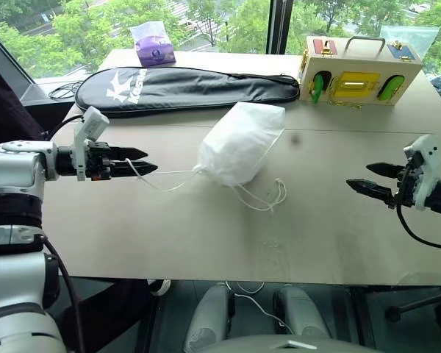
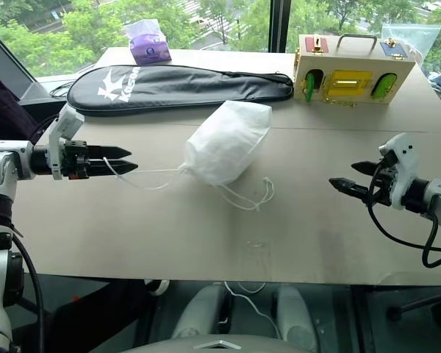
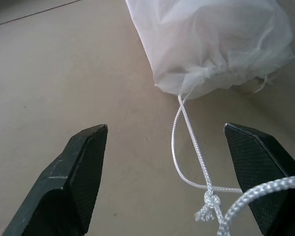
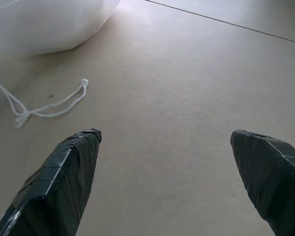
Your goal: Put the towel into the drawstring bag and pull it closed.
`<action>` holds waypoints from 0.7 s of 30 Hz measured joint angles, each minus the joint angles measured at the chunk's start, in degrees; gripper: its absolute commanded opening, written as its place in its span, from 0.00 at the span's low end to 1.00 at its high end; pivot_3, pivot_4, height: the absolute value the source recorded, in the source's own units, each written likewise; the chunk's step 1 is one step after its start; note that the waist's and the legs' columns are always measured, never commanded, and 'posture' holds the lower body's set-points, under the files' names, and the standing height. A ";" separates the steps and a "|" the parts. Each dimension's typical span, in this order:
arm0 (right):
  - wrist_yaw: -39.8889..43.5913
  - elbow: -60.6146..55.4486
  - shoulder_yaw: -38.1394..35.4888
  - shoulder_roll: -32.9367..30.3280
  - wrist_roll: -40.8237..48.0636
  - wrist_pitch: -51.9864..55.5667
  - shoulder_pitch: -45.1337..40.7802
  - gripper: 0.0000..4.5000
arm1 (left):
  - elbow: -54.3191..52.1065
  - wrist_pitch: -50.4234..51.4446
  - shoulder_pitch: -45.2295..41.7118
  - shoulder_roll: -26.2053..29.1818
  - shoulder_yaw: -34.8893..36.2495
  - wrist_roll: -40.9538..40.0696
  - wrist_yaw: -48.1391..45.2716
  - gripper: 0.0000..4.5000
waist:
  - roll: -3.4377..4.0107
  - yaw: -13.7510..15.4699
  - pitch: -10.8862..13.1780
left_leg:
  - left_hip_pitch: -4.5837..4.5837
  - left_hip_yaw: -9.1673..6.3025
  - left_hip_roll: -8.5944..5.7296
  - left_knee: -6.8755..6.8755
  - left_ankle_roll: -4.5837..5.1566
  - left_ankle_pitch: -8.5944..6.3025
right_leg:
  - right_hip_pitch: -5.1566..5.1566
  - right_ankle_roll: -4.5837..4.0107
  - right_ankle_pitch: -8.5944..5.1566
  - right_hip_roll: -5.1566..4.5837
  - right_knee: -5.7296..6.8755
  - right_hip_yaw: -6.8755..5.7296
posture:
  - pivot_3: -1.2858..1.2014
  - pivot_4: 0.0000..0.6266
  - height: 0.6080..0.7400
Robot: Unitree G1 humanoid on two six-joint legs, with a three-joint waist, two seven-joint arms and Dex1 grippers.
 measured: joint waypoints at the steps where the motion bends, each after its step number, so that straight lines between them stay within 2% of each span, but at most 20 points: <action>1: -0.22 -0.38 0.37 0.48 0.00 0.00 0.00 1.00 | 0.62 -0.50 -0.28 -0.02 0.00 0.13 -0.62 0.98 | 0.00 -0.04 0.00 | 0.00 0.01 0.00 0.00 0.00 0.00 | 0.00 0.00 0.00 0.00 0.00 0.01 | 0.52 0.24 1.00; 7: -1.47 -1.54 1.48 1.92 -0.39 -0.06 1.17 1.00 | 1.28 -1.12 0.61 -1.03 0.01 0.17 -2.27 0.98 | 0.00 -0.11 0.00 | -0.01 0.00 0.00 0.00 0.00 0.00 | -0.01 0.00 0.00 -0.01 0.01 0.01 | 0.52 0.24 1.00; 9: -1.77 -2.26 1.48 2.66 -0.37 -0.06 1.18 1.00 | 1.28 -0.86 0.60 -1.84 0.14 -0.10 -1.93 0.76 | 0.00 -0.10 0.00 | -0.02 0.00 0.00 0.03 0.00 0.00 | -0.01 0.00 0.00 -0.01 0.02 0.01 | 0.52 0.24 1.00; 11: -2.02 -2.98 1.48 3.08 -0.29 -0.06 1.32 1.00 | 1.28 -0.22 0.60 -2.41 0.36 -0.46 -1.40 0.60 | 0.00 -0.11 0.00 | -0.02 0.00 0.00 0.04 0.00 0.00 | -0.01 0.00 0.00 -0.01 0.03 0.02 | 0.52 0.24 1.00; 12: -2.21 -3.02 1.48 3.16 -0.29 -0.06 1.42 1.00 | 1.28 -0.07 0.60 -2.54 0.38 -0.69 -1.34 0.47 | -0.01 -0.12 0.00 | -0.02 0.00 0.00 0.05 0.00 0.00 | -0.01 0.00 0.00 0.00 0.03 0.01 | 0.52 0.24 1.00; 14: -2.63 -3.02 1.48 3.43 -0.31 -0.06 1.65 1.00 | 1.26 0.20 0.61 -2.68 0.88 -0.84 -1.33 0.26 | -0.01 -0.12 0.00 | -0.02 0.00 0.00 0.05 0.01 0.00 | -0.01 0.00 0.00 -0.01 0.03 0.02 | 0.52 0.24 1.00; 21: -2.88 -3.26 1.49 4.05 -0.31 -0.07 1.90 1.00 | 1.13 1.07 0.60 -3.39 1.28 -0.82 -0.17 0.26 | -0.01 -0.12 0.00 | -0.02 0.00 0.00 0.06 0.01 0.00 | -0.01 0.00 0.00 0.00 0.04 0.01 | 0.52 0.24 1.00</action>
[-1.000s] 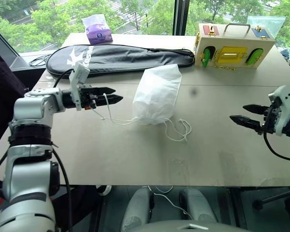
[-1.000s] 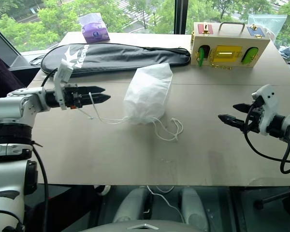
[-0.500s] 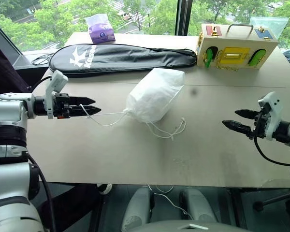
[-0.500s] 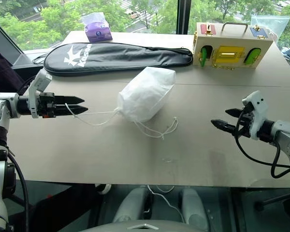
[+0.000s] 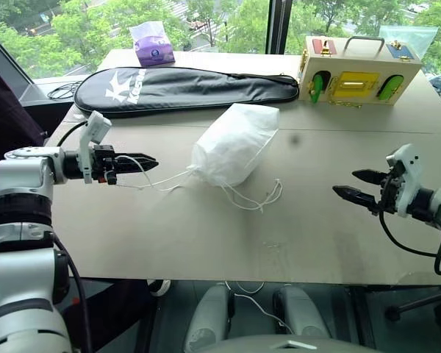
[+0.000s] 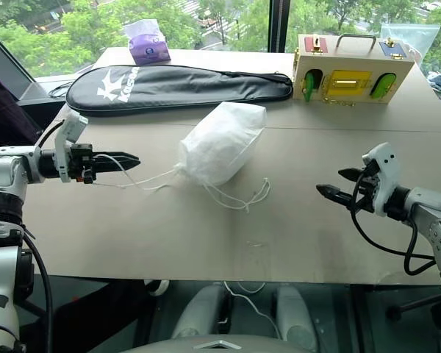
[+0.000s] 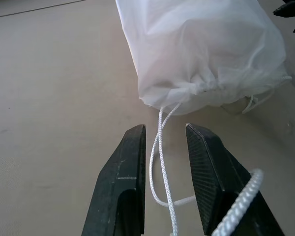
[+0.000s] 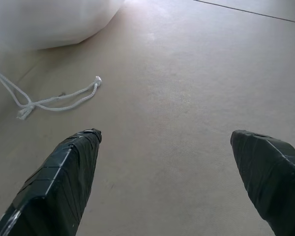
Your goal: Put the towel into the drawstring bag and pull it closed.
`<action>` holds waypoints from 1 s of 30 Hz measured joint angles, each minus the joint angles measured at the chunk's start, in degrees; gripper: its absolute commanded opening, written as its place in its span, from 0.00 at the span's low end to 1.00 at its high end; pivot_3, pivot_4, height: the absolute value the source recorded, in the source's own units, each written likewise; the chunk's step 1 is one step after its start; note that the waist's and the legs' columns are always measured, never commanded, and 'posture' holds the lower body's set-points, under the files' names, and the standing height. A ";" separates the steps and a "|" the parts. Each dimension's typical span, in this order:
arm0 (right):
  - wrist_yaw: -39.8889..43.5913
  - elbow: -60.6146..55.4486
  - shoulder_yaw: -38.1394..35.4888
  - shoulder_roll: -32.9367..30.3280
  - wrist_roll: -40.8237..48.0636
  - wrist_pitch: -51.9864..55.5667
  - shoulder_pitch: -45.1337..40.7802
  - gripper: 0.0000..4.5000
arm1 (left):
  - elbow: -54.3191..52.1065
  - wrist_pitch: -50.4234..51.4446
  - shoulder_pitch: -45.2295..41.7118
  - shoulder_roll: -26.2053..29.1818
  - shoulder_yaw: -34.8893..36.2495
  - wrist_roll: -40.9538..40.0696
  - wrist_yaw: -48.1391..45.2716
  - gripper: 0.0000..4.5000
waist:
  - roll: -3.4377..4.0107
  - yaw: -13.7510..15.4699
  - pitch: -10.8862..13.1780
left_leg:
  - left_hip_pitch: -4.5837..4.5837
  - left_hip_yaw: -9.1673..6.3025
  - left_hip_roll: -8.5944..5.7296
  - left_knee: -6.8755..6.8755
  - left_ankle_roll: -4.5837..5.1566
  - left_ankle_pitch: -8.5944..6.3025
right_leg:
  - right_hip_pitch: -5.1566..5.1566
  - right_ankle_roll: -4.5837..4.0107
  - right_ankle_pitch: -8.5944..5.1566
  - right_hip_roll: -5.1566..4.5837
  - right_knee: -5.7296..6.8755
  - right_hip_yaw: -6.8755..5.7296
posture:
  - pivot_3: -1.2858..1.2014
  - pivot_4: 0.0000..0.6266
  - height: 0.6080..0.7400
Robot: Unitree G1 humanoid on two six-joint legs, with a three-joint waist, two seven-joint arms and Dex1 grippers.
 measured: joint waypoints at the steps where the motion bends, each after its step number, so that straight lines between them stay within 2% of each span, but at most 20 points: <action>1: 0.00 0.00 0.00 0.00 0.00 0.00 0.01 1.00 | 0.00 0.00 0.00 0.00 0.00 0.00 0.00 0.26 | 0.00 0.00 0.00 | 0.00 0.00 0.00 0.00 0.00 0.00 | 0.00 0.00 0.00 0.00 0.00 0.00 | 0.52 0.24 1.00; 6: -0.09 -0.76 -0.05 0.63 0.76 0.34 -0.36 1.00 | 0.08 -0.33 0.00 0.00 0.17 0.00 0.00 0.26 | 0.00 -0.04 0.00 | 0.00 -0.01 0.00 0.00 0.00 0.00 | 0.00 0.00 0.00 0.00 0.01 0.00 | 0.52 0.24 1.00; 10: -1.90 -5.52 -0.01 5.30 6.79 3.84 -4.85 1.00 | 0.09 -0.77 -0.06 -0.22 0.42 -0.08 -0.05 0.26 | 0.00 -0.30 0.00 | 0.02 -0.02 0.03 0.00 0.00 0.00 | 0.00 -0.01 0.00 0.01 0.04 0.00 | 0.52 0.24 1.00; 12: -4.26 -7.69 0.59 10.07 10.41 5.75 -8.18 1.00 | -0.04 -0.84 -0.01 -0.34 0.73 -0.13 -0.05 0.26 | -0.02 -0.41 0.01 | 0.02 -0.03 0.05 0.00 0.00 0.00 | -0.01 -0.01 0.01 0.02 0.04 0.00 | 0.52 0.24 1.00; 14: -8.79 -9.84 3.56 18.66 16.12 8.03 -13.95 1.00 | -0.86 -1.19 0.01 -0.81 1.14 -0.64 -0.03 0.26 | -0.02 -0.59 0.01 | 0.02 -0.06 0.06 0.00 -0.01 0.00 | -0.02 -0.02 0.01 0.00 0.08 -0.01 | 0.52 0.24 1.00; 19: -15.57 -8.24 6.38 30.17 21.30 8.92 -24.03 1.00 | -1.22 -1.20 -1.56 -2.29 2.61 -1.34 2.38 0.26 | -0.04 -0.16 0.00 | -0.30 -0.15 -0.02 0.14 -0.01 0.01 | -0.25 0.00 0.02 -0.04 0.07 -0.14 | 0.52 0.24 1.00; 23: -18.47 -0.96 13.60 40.05 18.38 6.99 -31.25 1.00 | -2.33 0.08 -6.49 -4.96 3.15 -2.79 4.46 0.26 | -0.05 -0.03 0.00 | -0.43 -0.25 -0.06 0.16 -0.03 0.02 | -0.32 -0.01 0.03 -0.02 0.09 -0.26 | 0.52 0.24 1.00; 30: -14.53 11.04 24.42 42.04 5.63 -0.15 -31.60 1.00 | -3.43 1.82 -10.32 -6.03 3.63 -4.46 6.21 0.26 | -0.03 -0.65 0.00 | -0.47 -0.24 -0.10 0.13 -0.04 0.03 | -0.39 0.00 0.03 0.01 0.08 -0.23 | 0.52 0.24 1.00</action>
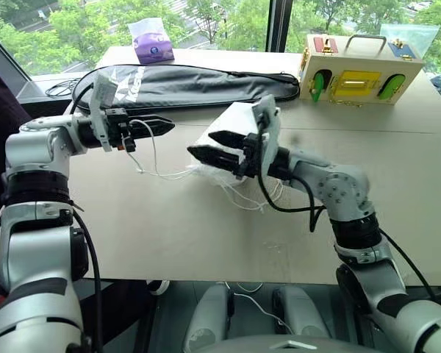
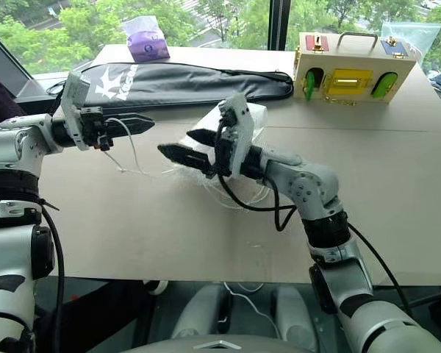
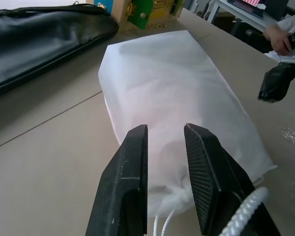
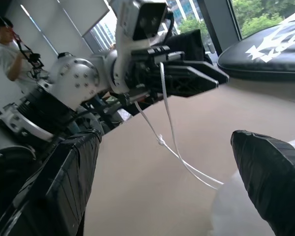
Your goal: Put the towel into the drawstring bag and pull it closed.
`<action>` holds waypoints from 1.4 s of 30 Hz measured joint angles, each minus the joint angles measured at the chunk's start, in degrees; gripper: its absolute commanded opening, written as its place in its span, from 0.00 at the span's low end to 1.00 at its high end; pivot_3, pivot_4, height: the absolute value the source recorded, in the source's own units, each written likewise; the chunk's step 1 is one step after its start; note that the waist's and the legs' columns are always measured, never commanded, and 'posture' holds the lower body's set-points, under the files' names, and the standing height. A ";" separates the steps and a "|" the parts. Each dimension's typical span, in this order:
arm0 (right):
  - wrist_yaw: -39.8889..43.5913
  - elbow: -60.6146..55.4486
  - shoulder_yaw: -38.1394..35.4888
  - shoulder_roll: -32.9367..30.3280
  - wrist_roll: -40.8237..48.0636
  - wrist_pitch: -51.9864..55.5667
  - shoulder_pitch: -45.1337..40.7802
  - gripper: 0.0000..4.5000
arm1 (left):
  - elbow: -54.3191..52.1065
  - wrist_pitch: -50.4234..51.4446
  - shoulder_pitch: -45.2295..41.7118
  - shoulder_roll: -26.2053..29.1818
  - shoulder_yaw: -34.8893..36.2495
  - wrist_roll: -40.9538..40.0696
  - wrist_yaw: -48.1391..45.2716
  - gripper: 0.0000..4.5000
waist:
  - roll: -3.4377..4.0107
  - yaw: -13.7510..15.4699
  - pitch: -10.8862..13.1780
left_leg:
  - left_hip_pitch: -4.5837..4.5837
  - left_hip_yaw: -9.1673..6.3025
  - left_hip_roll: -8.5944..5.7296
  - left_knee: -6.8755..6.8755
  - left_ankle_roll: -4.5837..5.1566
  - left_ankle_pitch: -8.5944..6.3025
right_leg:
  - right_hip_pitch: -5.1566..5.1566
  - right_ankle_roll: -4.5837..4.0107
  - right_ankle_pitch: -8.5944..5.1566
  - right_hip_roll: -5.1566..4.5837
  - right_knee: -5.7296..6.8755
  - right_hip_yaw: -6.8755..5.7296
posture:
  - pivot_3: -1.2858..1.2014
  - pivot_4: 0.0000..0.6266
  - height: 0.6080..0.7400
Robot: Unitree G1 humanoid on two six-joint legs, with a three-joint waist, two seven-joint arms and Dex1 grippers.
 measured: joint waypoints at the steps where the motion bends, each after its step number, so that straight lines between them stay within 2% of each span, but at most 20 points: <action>1: 0.84 2.00 1.03 1.01 -1.83 -1.48 -0.77 1.00 | -0.05 0.61 -0.72 -0.08 0.30 -0.12 0.18 0.26 | 0.00 -0.35 0.00 | 0.00 -0.02 0.01 0.00 -0.01 0.01 | 0.00 0.00 0.00 0.02 0.02 -0.01 | 0.52 0.24 1.00; 7: 0.84 14.50 4.06 10.95 -11.92 -13.72 -8.14 1.00 | -1.70 3.07 -4.28 -2.08 0.88 -1.72 0.59 0.26 | 0.00 -1.56 0.00 | 0.09 0.00 0.03 -0.04 -0.19 0.11 | -0.03 0.00 0.00 0.05 0.11 0.04 | 0.52 0.24 1.00; 13: -0.03 24.02 3.51 11.27 -16.34 -21.16 -9.41 1.00 | -2.73 3.78 -4.30 -2.05 0.89 -1.85 0.57 0.26 | 0.01 -1.59 0.00 | 0.05 -0.01 -0.01 -0.04 -0.27 0.16 | -0.02 0.00 0.00 0.00 0.05 0.05 | 0.52 0.24 1.00; 14: -0.30 25.30 3.36 11.30 -16.92 -22.75 -9.64 0.88 | -2.73 3.88 -4.30 -2.05 0.89 -1.84 0.57 0.25 | 0.01 -1.64 0.01 | 0.05 -0.02 0.00 -0.05 -0.27 0.16 | -0.04 0.00 0.00 0.00 0.06 0.05 | 0.52 0.24 1.00; 15: -0.45 25.91 3.21 11.31 -17.33 -23.81 -9.80 0.82 | -2.73 4.01 -4.30 -2.07 0.89 -1.84 0.58 0.25 | 0.01 -1.70 0.01 | 0.05 -0.02 0.00 -0.07 -0.28 0.16 | -0.06 0.00 0.00 0.01 0.07 0.05 | 0.52 0.24 1.00; 17: -0.68 26.08 2.63 11.33 -17.50 -25.49 -9.87 0.60 | -2.74 4.43 -4.31 -2.08 0.88 -1.87 0.59 0.25 | 0.01 -1.84 0.01 | 0.05 -0.02 0.01 -0.09 -0.30 0.17 | -0.08 0.00 0.00 0.01 0.08 0.06 | 0.52 0.24 1.00; 18: -0.72 26.08 2.41 11.33 -17.50 -25.76 -9.89 0.52 | -2.74 4.48 -4.31 -2.08 0.89 -1.88 0.59 0.25 | 0.01 -1.90 0.01 | 0.05 -0.02 0.01 -0.09 -0.30 0.17 | -0.08 0.00 0.00 0.01 0.08 0.06 | 0.52 0.24 1.00; 19: -0.83 26.07 1.79 11.35 -17.30 -26.11 -9.93 0.37 | -2.75 4.64 -4.31 -2.08 0.89 -1.95 0.63 0.25 | 0.01 -1.95 0.01 | 0.05 -0.02 0.01 -0.09 -0.30 0.17 | -0.08 0.00 0.00 0.01 0.08 0.07 | 0.52 0.24 1.00; 23: -0.52 25.64 1.26 11.38 -15.60 -25.72 -9.95 0.02 | -2.91 4.96 -4.30 -2.09 0.89 -2.24 0.88 0.25 | 0.01 -2.02 0.01 | 0.05 -0.02 0.01 -0.10 -0.30 0.17 | -0.08 0.00 0.00 0.01 0.08 0.08 | 0.52 0.24 1.00; 27: 1.29 23.77 2.48 11.37 -14.47 -23.45 -9.94 0.02 | -3.01 4.96 -4.30 -2.11 0.89 -2.25 1.45 0.25 | 0.01 -2.04 0.01 | 0.05 -0.02 0.01 -0.10 -0.29 0.17 | -0.08 0.00 0.00 0.01 0.08 0.09 | 0.52 0.24 1.00; 29: 3.10 22.06 4.42 11.36 -14.06 -21.09 -9.92 0.24 | -3.01 4.96 -4.31 -2.23 0.89 -2.24 1.74 0.25 | 0.01 -2.06 0.01 | 0.04 -0.02 0.01 -0.10 -0.29 0.17 | -0.08 0.00 0.00 0.01 0.08 0.08 | 0.52 0.24 1.00; 31: 3.60 21.16 5.30 11.35 -14.01 -20.05 -9.90 0.40 | -3.01 4.96 -4.31 -2.25 0.88 -2.24 1.78 0.25 | 0.01 -2.05 0.01 | 0.04 -0.02 0.01 -0.10 -0.29 0.17 | -0.08 0.00 0.00 0.01 0.09 0.08 | 0.52 0.24 1.00; 32: 3.70 20.51 5.96 11.35 -14.09 -19.71 -9.90 0.54 | -3.01 4.96 -4.31 -2.26 0.88 -2.24 1.79 0.25 | 0.01 -2.05 0.01 | 0.05 -0.02 0.01 -0.09 -0.29 0.17 | -0.08 0.00 0.00 0.01 0.09 0.08 | 0.52 0.24 1.00; 34: 3.61 20.09 6.28 11.35 -14.26 -19.66 -9.90 0.71 | -3.01 4.98 -4.31 -2.27 0.88 -2.25 1.79 0.25 | 0.01 -2.04 0.01 | 0.04 -0.02 0.01 -0.09 -0.29 0.17 | -0.08 0.00 0.00 0.01 0.09 0.08 | 0.52 0.24 1.00; 42: 0.52 21.81 6.04 11.41 -15.22 -20.64 -9.95 0.71 | -5.08 5.88 -4.30 -2.98 0.86 -2.37 1.78 0.25 | 0.01 -2.03 0.01 | 0.04 -0.02 0.01 -0.10 -0.30 0.17 | -0.09 -0.01 0.00 0.01 0.09 0.09 | 0.52 0.24 1.00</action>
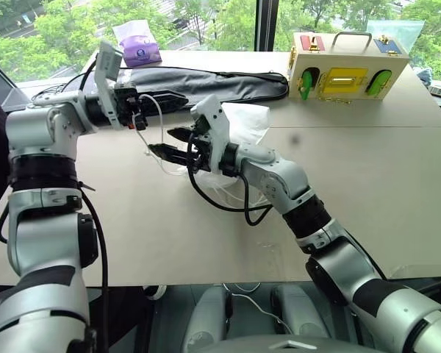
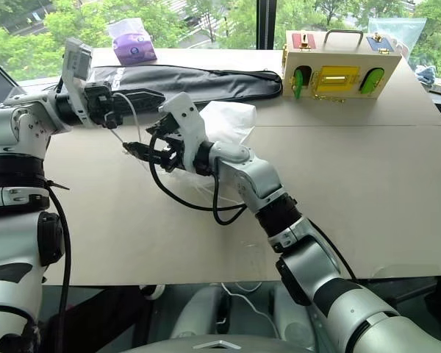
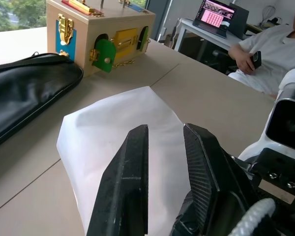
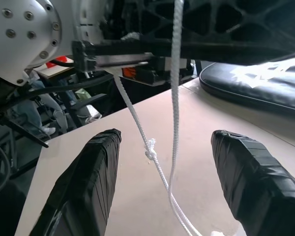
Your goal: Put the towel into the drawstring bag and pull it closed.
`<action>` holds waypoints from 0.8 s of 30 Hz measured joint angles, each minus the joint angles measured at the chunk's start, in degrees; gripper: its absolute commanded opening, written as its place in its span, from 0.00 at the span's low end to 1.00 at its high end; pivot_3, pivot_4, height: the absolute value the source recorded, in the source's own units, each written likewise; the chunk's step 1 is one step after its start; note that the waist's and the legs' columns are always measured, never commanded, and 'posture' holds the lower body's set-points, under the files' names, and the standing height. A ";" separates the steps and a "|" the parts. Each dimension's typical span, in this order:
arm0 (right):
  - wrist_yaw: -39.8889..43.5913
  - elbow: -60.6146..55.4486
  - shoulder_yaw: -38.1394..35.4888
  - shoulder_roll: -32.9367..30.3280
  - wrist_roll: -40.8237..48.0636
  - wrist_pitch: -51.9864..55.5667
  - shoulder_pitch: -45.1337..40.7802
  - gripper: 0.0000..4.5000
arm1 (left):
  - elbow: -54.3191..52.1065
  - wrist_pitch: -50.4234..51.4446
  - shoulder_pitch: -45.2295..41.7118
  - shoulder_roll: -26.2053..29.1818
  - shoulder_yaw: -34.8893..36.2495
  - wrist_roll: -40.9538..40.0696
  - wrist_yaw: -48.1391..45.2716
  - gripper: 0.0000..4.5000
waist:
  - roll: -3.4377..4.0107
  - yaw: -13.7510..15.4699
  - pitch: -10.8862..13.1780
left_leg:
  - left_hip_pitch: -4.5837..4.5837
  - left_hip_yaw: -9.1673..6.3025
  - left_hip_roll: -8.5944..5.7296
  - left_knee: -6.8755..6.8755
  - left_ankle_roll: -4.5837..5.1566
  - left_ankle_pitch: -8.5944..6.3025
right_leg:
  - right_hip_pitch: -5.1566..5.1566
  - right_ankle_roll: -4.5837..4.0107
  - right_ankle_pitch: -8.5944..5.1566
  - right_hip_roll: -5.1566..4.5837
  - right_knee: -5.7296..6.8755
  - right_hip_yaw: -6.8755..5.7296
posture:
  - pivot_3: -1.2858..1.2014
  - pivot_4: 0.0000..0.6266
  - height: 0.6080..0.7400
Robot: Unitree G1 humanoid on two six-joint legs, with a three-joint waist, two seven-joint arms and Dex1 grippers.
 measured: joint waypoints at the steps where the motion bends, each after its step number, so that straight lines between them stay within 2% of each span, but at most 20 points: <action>1: -0.28 0.25 -0.31 0.01 0.12 -0.11 -0.02 0.71 | 0.00 0.07 0.00 -0.03 0.00 0.00 0.00 0.25 | 0.00 0.00 0.00 | 0.00 0.00 0.00 0.00 0.00 0.00 | 0.00 0.00 0.00 0.00 0.01 0.00 | 0.52 0.24 1.00; 2: -0.87 0.76 -0.91 0.03 0.64 -0.32 -0.05 0.71 | -0.01 0.13 0.00 -0.04 0.00 0.00 0.00 0.25 | 0.00 0.00 0.00 | 0.00 0.00 0.00 0.00 0.00 0.00 | 0.00 0.00 0.00 0.00 0.01 0.00 | 0.52 0.24 1.00; 3: -1.57 1.39 -2.11 0.05 1.30 -0.45 -0.08 0.59 | -0.01 0.16 0.00 -0.04 0.00 0.01 0.01 0.25 | 0.00 0.00 0.00 | 0.00 0.00 0.00 0.00 0.00 0.00 | 0.00 0.00 0.00 0.00 0.01 0.00 | 0.52 0.24 1.00; 4: -2.00 1.66 -2.70 0.05 1.63 -0.46 -0.10 0.56 | -0.01 0.15 0.00 -0.04 0.00 0.01 0.03 0.25 | 0.00 0.00 0.00 | 0.00 0.00 0.00 0.00 0.00 0.00 | 0.00 0.00 0.00 0.00 0.00 0.00 | 0.52 0.24 1.00; 8: -3.22 1.79 -4.32 0.06 3.34 -0.48 -0.19 0.10 | -0.01 0.14 0.00 -0.11 0.00 0.02 0.50 0.25 | 0.00 -0.02 0.00 | 0.00 0.00 0.00 -0.01 0.00 0.00 | -0.01 0.00 0.00 0.00 0.00 0.02 | 0.52 0.24 1.00; 10: -3.69 1.79 -4.65 0.07 3.99 -0.48 -0.22 0.01 | -0.01 0.14 0.01 -0.18 0.00 0.02 0.71 0.25 | 0.00 -0.02 0.00 | 0.00 0.00 0.00 -0.01 0.00 0.00 | -0.01 0.00 0.00 0.00 0.00 0.02 | 0.52 0.24 1.00; 17: -5.21 1.13 -5.73 0.08 6.85 -0.28 -0.32 0.01 | 0.00 -0.17 0.02 -0.55 0.01 0.03 1.21 0.25 | 0.00 -0.02 0.00 | -0.01 0.01 0.00 -0.02 0.00 0.00 | -0.02 0.00 0.00 0.00 0.00 0.02 | 0.52 0.24 1.00; 20: -4.10 -0.26 -4.05 0.07 6.96 0.89 -0.32 0.19 | 0.01 -0.26 0.01 -1.07 0.01 0.02 1.46 0.25 | 0.00 -0.04 0.00 | -0.01 0.02 0.00 -0.02 0.00 0.00 | -0.02 0.00 0.00 0.00 0.01 0.03 | 0.52 0.24 1.00; 24: -3.25 -0.66 0.07 0.06 3.80 0.12 -0.32 0.62 | 0.04 -0.26 0.01 -1.41 0.01 0.03 1.52 0.25 | 0.00 -0.08 0.00 | -0.01 0.02 0.00 -0.02 0.00 0.00 | -0.03 0.00 0.00 0.00 0.01 0.02 | 0.52 0.24 1.00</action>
